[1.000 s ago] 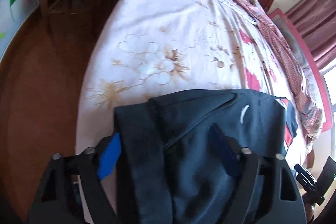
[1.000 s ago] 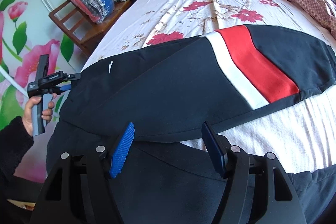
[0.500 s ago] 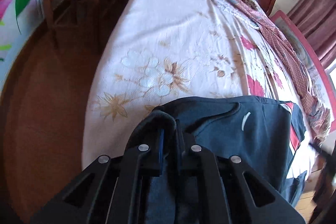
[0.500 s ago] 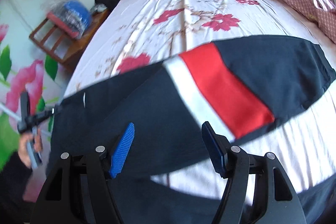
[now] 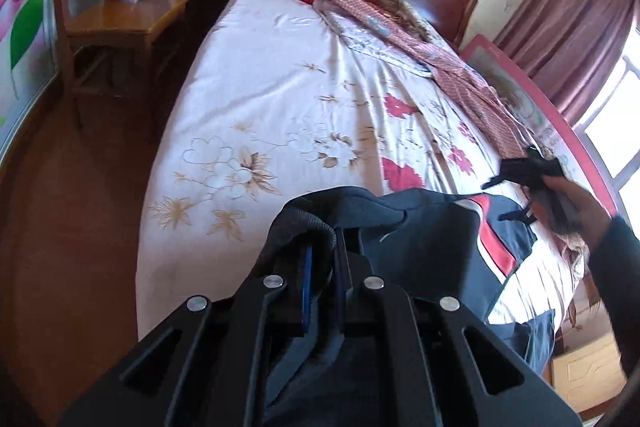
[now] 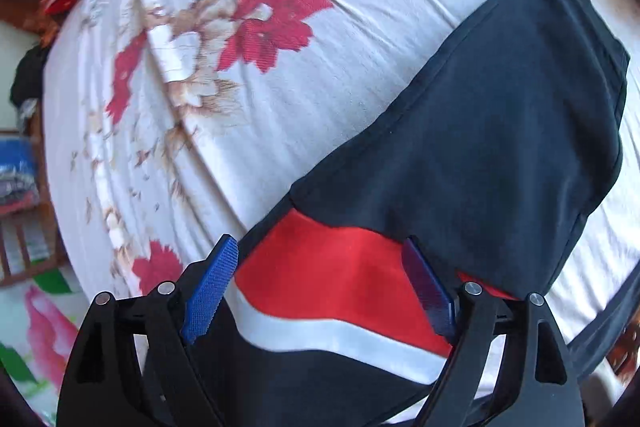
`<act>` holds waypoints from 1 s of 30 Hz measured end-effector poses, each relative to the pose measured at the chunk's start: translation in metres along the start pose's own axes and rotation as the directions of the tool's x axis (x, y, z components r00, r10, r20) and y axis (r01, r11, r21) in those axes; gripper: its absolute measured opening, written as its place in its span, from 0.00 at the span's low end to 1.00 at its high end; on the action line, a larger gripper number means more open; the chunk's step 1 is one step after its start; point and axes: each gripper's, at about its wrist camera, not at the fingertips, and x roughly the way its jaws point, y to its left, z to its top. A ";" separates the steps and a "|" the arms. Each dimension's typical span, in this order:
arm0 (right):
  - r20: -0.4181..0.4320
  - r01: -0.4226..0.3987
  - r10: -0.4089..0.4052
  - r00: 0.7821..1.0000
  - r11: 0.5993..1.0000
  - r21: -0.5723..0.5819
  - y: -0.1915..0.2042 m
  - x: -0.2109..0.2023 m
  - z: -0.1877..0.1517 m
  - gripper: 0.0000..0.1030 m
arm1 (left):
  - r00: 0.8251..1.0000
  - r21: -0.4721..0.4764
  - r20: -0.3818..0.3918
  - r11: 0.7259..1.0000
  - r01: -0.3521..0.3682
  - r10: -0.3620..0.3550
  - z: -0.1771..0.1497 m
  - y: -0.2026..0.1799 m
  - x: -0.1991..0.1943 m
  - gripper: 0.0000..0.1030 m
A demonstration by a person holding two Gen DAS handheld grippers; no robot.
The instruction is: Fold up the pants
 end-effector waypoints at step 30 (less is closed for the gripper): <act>0.112 -0.244 0.260 0.959 0.960 -0.136 -0.088 -0.076 -0.060 0.10 | 0.999 0.008 0.045 1.000 -0.002 0.001 -0.006 -0.012 -0.053 0.09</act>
